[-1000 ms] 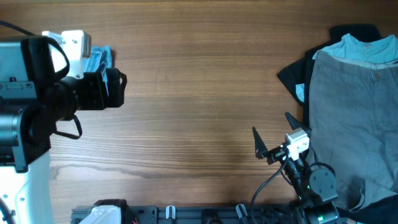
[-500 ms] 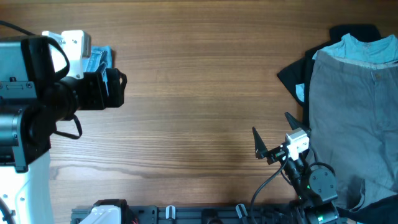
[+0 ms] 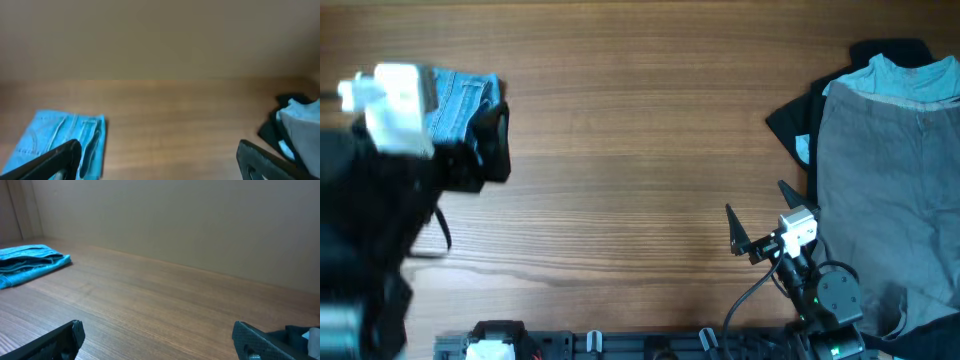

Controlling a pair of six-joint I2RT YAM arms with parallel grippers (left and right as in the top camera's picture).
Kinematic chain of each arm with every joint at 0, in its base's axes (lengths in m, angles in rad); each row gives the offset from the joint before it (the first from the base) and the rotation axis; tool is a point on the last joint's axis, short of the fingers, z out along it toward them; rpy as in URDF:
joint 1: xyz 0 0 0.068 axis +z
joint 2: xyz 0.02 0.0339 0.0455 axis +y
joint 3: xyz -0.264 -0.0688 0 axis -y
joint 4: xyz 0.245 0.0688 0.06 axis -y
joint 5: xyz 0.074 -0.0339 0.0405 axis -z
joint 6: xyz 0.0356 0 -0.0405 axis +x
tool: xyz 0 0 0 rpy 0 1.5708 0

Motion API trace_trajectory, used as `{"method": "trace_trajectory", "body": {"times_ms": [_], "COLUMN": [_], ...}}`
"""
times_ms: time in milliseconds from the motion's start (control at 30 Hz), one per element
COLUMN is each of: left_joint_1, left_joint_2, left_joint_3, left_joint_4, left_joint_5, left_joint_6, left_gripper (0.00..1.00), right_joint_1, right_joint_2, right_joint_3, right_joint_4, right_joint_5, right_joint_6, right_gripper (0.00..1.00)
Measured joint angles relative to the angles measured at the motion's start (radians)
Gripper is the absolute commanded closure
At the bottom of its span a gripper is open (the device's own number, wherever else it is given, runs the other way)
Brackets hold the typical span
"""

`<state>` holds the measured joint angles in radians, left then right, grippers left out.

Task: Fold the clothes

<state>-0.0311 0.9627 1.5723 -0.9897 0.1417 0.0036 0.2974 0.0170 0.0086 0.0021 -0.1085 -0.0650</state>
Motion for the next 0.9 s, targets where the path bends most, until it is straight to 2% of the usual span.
{"method": "trace_trajectory", "body": {"times_ms": [100,233,300,467,633,900], "left_joint_1": [0.000,0.008,0.020,0.021,0.021,0.021], "left_joint_2": [-0.135,-0.311,-0.429,-0.737,-0.933,-0.949], "left_joint_3": [-0.170,-0.455,-0.673,-1.063,-1.264,-1.452], "left_joint_4": [0.092,0.138,0.236,0.534,0.578,0.658], "left_joint_5": [-0.004,-0.011,-0.016,-0.019,-0.018,-0.018], "left_joint_6": [0.000,-0.001,-0.002,-0.040,-0.069,-0.077], "left_gripper": [0.00,0.00,0.00,0.00,0.00,0.00], "right_joint_1": [0.000,0.000,0.000,0.000,0.000,0.000], "right_joint_2": [-0.001,-0.003,-0.003,-0.003,-0.004,-0.004], "right_joint_3": [0.000,-0.001,-0.001,-0.001,-0.001,-0.001], "right_joint_4": [0.000,0.002,0.004,0.003,0.004,0.004], "right_joint_5": [0.000,0.000,0.000,0.000,0.000,0.000], "right_joint_6": [0.000,0.000,0.000,0.000,0.000,0.000], "right_gripper": [0.00,0.00,0.00,0.00,0.00,0.00]}}
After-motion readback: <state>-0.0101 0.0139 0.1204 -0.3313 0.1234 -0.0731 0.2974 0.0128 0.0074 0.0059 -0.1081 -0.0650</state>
